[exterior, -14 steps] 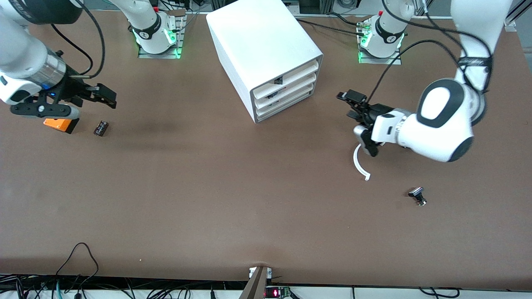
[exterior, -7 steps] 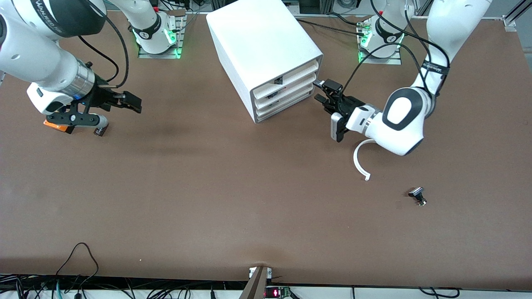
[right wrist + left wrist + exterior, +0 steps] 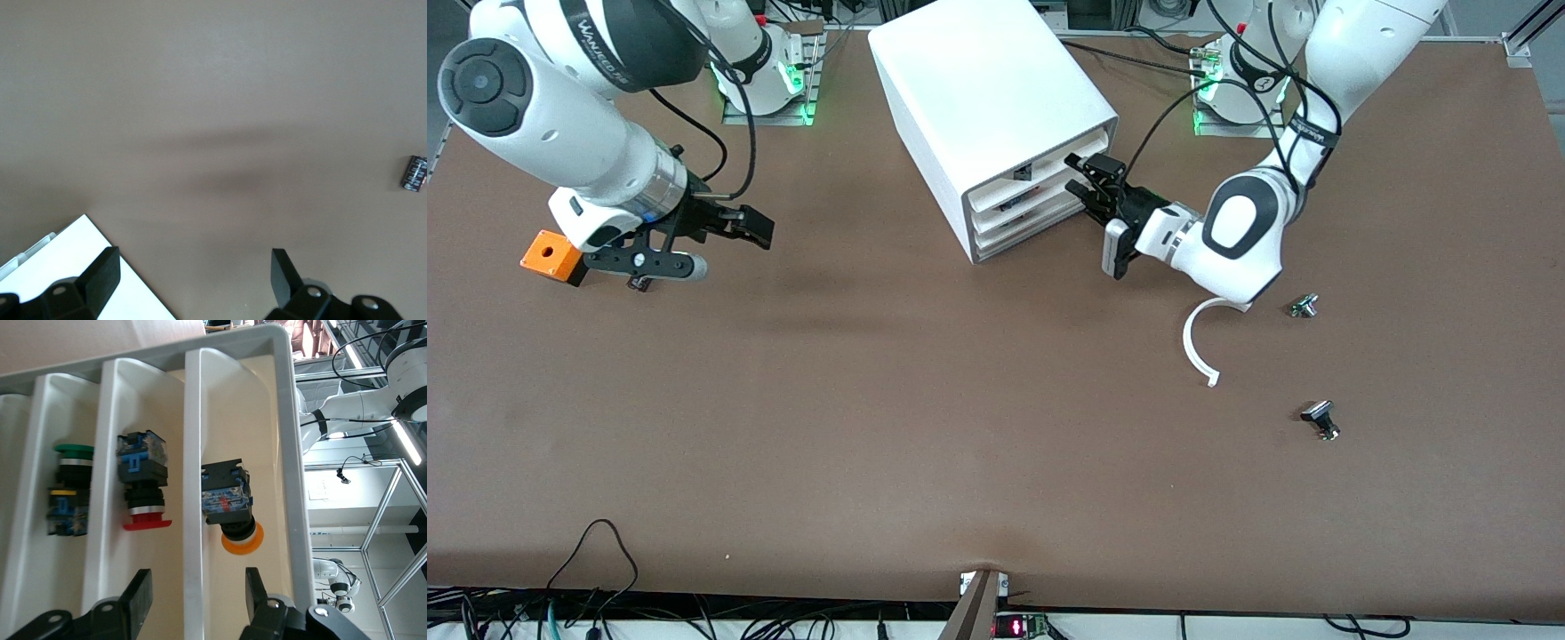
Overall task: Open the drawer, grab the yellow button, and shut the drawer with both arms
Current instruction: 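Reach the left gripper to the organizer drawer handle and grasp it, then pull the drawer open with the left gripper while the right gripper approaches, then reach the right gripper into the drawer while the left gripper releases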
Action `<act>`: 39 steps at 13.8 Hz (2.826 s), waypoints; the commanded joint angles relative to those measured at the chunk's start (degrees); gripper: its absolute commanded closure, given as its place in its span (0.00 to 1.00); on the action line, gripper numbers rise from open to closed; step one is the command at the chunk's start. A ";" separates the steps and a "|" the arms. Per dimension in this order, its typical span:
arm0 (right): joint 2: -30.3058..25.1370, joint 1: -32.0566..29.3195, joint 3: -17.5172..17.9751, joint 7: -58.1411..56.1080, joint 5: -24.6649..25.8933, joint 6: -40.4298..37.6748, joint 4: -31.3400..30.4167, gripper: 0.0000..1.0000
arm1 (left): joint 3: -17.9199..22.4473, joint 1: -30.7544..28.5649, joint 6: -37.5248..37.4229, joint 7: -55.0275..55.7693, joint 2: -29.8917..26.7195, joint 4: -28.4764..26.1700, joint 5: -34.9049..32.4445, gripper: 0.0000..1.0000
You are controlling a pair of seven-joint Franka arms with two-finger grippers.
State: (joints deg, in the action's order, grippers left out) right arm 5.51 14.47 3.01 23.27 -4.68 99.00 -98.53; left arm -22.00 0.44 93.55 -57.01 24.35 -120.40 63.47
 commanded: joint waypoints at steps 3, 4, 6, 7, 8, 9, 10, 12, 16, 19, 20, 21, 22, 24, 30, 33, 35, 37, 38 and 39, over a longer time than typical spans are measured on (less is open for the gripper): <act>2.57 3.98 -0.28 6.43 -1.03 1.02 3.42 0.00 | -0.94 -0.61 2.43 -4.87 -2.64 -3.88 2.01 1.00; 3.80 4.68 -0.28 7.57 -0.94 0.94 5.17 0.00 | -0.94 -0.61 2.43 -4.78 -2.64 -3.88 2.01 1.00; 4.86 6.53 -0.28 10.12 -0.94 1.02 6.94 0.00 | -0.85 -0.96 2.43 -4.61 -2.46 -3.44 1.66 1.00; 5.65 6.88 -0.28 10.74 -0.94 0.94 7.73 0.00 | -0.59 -1.22 2.43 -4.17 -2.29 -3.00 1.31 1.00; 6.09 7.50 -0.28 11.44 -0.94 1.02 8.26 0.00 | -0.24 -1.40 2.43 -3.82 -2.11 -1.96 1.22 1.00; 6.53 8.28 -0.28 12.75 -0.85 1.02 8.44 0.00 | 0.63 -1.49 2.43 -3.38 -1.59 -0.20 0.53 1.00; 6.88 8.90 -0.28 13.64 -0.68 1.11 8.71 0.00 | 2.03 -1.66 2.43 -2.33 -1.15 1.99 -1.40 1.00; 8.37 9.43 -0.28 14.08 -0.76 1.02 10.89 0.00 | 5.02 -1.67 2.25 1.26 0.78 7.69 -6.84 1.00; 11.45 11.54 -0.37 16.19 -0.68 1.46 14.59 0.00 | 6.53 -2.90 1.90 3.74 4.74 14.31 -10.90 1.00; 13.82 13.30 -0.28 16.98 -0.68 1.55 18.97 0.00 | 6.53 -3.51 1.81 3.92 4.39 14.40 -11.00 0.00; 15.05 14.35 -0.37 18.29 -0.59 1.55 21.08 0.00 | 6.70 -3.60 1.72 4.96 4.13 14.84 -11.08 0.00; 16.45 15.31 -0.37 19.43 -0.24 1.55 23.10 0.00 | 6.97 -3.95 1.20 7.93 3.78 15.97 -12.04 0.00; 18.12 16.72 -0.46 20.49 0.02 1.81 25.12 0.00 | 6.97 -4.04 -0.02 12.14 2.99 18.07 -16.14 0.00; 20.59 19.00 -0.54 24.35 1.07 4.78 27.34 0.00 | 6.79 -3.95 -2.48 21.10 1.41 22.99 -25.10 0.00; 24.89 27.00 -0.81 26.39 3.80 10.08 31.62 0.00 | 6.18 -2.91 -7.59 48.63 -1.06 34.42 -52.68 0.00; 29.98 31.66 -1.16 32.70 5.47 10.43 38.48 0.00 | 6.53 -2.63 -7.94 49.45 0.95 37.77 -59.95 0.00; 31.75 34.38 -1.16 36.30 7.40 12.17 39.29 0.00 | 7.06 -3.94 -8.12 48.66 2.02 40.06 -59.25 0.00; 33.33 36.41 -1.16 38.94 8.90 14.02 39.29 0.00 | 6.70 -7.63 -12.39 47.08 1.58 43.56 -59.86 0.00; 34.30 37.11 -1.16 39.22 9.95 14.12 39.29 0.00 | 7.05 -8.17 -16.34 46.99 1.75 46.45 -59.78 0.00; 34.57 37.64 -1.07 39.39 11.00 13.77 39.03 0.00 | 7.14 -9.13 -18.82 46.73 1.67 47.79 -59.77 0.00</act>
State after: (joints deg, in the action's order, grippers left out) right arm 37.95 50.76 2.70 61.23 4.42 113.13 -62.01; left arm -14.74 -7.51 80.43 -9.33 25.01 -78.17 4.84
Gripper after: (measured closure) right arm 0.000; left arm 0.000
